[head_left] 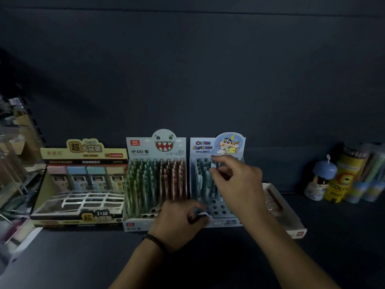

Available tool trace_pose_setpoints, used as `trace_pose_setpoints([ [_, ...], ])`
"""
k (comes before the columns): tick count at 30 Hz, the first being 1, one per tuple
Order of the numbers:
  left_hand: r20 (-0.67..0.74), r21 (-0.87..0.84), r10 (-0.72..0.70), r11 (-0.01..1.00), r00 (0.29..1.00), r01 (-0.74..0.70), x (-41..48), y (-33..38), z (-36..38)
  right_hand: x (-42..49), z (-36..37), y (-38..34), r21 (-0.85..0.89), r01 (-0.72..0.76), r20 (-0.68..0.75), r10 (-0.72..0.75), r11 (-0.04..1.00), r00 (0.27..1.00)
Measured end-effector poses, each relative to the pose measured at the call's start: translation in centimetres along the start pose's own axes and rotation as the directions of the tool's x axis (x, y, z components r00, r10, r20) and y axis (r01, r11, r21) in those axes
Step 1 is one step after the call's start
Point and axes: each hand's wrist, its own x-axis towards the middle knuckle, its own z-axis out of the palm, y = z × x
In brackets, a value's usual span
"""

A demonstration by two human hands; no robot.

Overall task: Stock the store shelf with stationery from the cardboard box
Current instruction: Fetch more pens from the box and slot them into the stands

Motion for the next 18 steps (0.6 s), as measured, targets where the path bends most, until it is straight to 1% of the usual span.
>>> trace_pose_setpoints([
  [4, -0.036, 0.025, 0.070, 0.997, 0.997, -0.069, 0.1, -0.2, 0.2, -0.1, 0.6, 0.1, -0.019, 0.027, 0.003, -0.027, 0.999, 1.000],
  [7, -0.020, 0.018, 0.074, 0.997, 0.997, -0.073, 0.1, -0.2, 0.2, 0.2, 0.4, -0.1, -0.061, 0.054, -0.017, -0.055, 0.997, 0.998],
  [10, -0.040, 0.030, 0.086, 0.996, 0.995, -0.085, 0.1, -0.2, 0.4, 0.4, 0.3, -0.4, -0.103, 0.042, 0.030, -0.039, 0.994, 0.999],
  [13, 0.004, 0.027, 0.078, 0.997, 0.997, -0.078, 0.0, -0.3, 0.4, 0.3, 0.5, -0.7, -0.152, 0.038, 0.048, -0.031, 0.988, 0.998],
  [15, 0.043, 0.024, 0.057, 0.998, 0.997, -0.058, -0.1, 0.0, 0.1, 0.1, 0.5, -1.2, -0.163, 0.016, 0.030, -0.012, 0.986, 0.999],
  [18, 0.054, 0.001, 0.039, 0.999, 0.998, -0.039, -0.2, 0.3, 0.0, -0.5, 0.5, -2.2, -0.222, 0.032, -0.011, -0.036, 0.974, 0.999],
])
